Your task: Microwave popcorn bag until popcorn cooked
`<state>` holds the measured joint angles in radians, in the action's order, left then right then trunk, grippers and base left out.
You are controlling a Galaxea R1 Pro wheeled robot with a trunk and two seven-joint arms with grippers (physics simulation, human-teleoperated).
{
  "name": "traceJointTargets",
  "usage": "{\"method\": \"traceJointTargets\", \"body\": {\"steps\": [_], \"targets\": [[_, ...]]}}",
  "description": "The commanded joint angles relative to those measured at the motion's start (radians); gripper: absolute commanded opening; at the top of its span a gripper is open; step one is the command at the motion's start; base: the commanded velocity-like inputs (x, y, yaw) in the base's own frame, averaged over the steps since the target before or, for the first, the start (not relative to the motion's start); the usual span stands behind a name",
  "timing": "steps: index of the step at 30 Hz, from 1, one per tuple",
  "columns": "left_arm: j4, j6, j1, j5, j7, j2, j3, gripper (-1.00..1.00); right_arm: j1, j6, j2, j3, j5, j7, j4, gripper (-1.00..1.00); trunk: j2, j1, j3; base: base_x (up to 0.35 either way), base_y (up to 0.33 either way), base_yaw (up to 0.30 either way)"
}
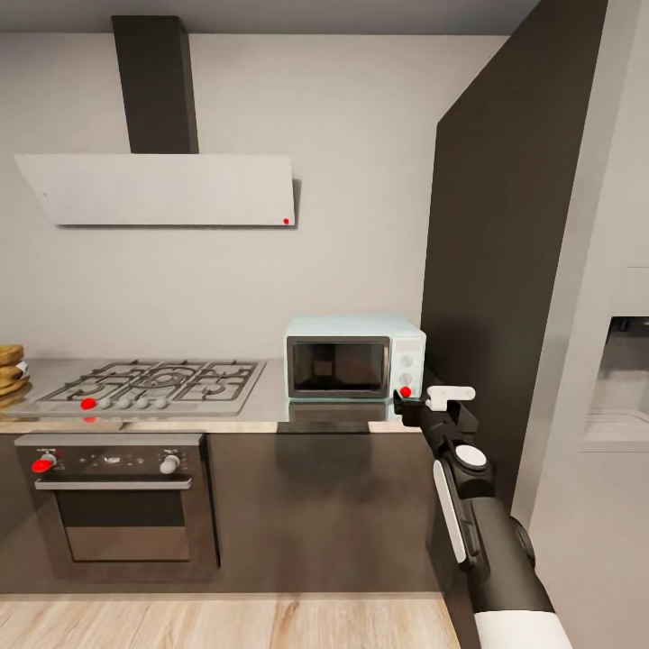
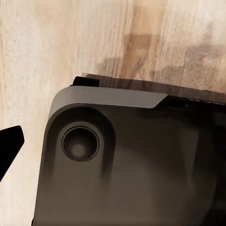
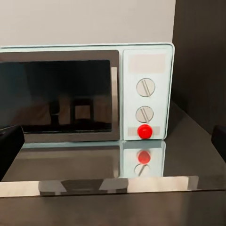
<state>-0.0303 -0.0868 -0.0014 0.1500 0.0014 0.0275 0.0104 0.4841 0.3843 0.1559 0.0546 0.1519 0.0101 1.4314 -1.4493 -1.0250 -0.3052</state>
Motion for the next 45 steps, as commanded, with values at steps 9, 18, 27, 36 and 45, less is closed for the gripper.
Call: {"method": "traceJointTargets", "body": {"steps": [9,18,27,36,45], "targets": [[-0.002,-0.002,0.0,0.006,0.0,0.003,-0.003,1.0,0.001,0.036,0.001,0.001,0.012,0.005,0.001,1.0,-0.001,0.0,-0.001,0.173,0.0,0.0],[-0.002,-0.002,0.0,0.006,0.0,0.004,-0.003,1.0,0.001,0.032,0.001,0.001,0.013,0.004,-0.005,1.0,-0.001,0.0,-0.001,0.27,0.04,0.0],[-0.002,-0.002,0.0,0.006,0.0,0.005,-0.003,1.0,0.001,0.031,0.001,0.002,0.012,0.002,-0.012,1.0,-0.001,0.0,-0.001,0.136,0.103,0.0],[-0.002,-0.002,0.0,0.006,0.0,0.005,-0.003,1.0,0.001,0.034,0.001,0.002,0.012,0.002,-0.013,1.0,-0.001,0.0,-0.001,0.113,0.097,0.0],[-0.002,-0.002,0.0,0.006,0.0,0.005,-0.003,1.0,0.001,0.051,-0.008,0.002,0.011,-0.001,-0.019,1.0,-0.001,0.0,-0.001,0.007,0.007,0.0]]}}
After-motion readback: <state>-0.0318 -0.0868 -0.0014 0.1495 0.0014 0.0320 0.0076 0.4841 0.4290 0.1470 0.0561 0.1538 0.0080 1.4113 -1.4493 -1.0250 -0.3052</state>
